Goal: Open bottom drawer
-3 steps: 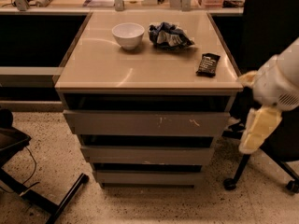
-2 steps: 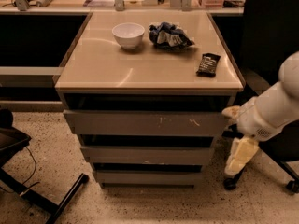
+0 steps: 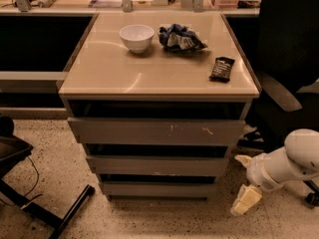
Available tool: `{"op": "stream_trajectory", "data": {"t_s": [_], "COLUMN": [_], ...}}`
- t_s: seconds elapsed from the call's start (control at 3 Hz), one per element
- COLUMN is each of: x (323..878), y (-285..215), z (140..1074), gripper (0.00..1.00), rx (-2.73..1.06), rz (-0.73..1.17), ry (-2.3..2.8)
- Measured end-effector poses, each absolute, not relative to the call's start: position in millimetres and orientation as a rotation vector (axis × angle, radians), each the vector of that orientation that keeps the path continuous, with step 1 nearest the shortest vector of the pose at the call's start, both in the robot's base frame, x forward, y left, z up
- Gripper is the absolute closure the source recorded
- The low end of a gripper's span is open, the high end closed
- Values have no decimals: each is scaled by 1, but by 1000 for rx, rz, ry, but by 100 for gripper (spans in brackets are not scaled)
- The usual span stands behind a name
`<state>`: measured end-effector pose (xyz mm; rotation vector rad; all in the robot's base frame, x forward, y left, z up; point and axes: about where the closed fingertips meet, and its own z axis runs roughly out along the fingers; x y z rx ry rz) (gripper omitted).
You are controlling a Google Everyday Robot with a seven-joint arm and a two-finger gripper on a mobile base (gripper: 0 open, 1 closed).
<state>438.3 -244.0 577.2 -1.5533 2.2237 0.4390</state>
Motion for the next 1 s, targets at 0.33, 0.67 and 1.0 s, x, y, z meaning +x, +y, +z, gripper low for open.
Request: {"op": "stream_trajectory", "data": {"t_s": [0.33, 0.67, 1.0], "x": [438, 443, 475], "y": [-244, -225, -185], "z": [577, 551, 516], "gripper": [0, 0, 0], "rx": [-1554, -1521, -1357], "rz": [440, 571, 721], "ry": [2224, 2149, 2002]}}
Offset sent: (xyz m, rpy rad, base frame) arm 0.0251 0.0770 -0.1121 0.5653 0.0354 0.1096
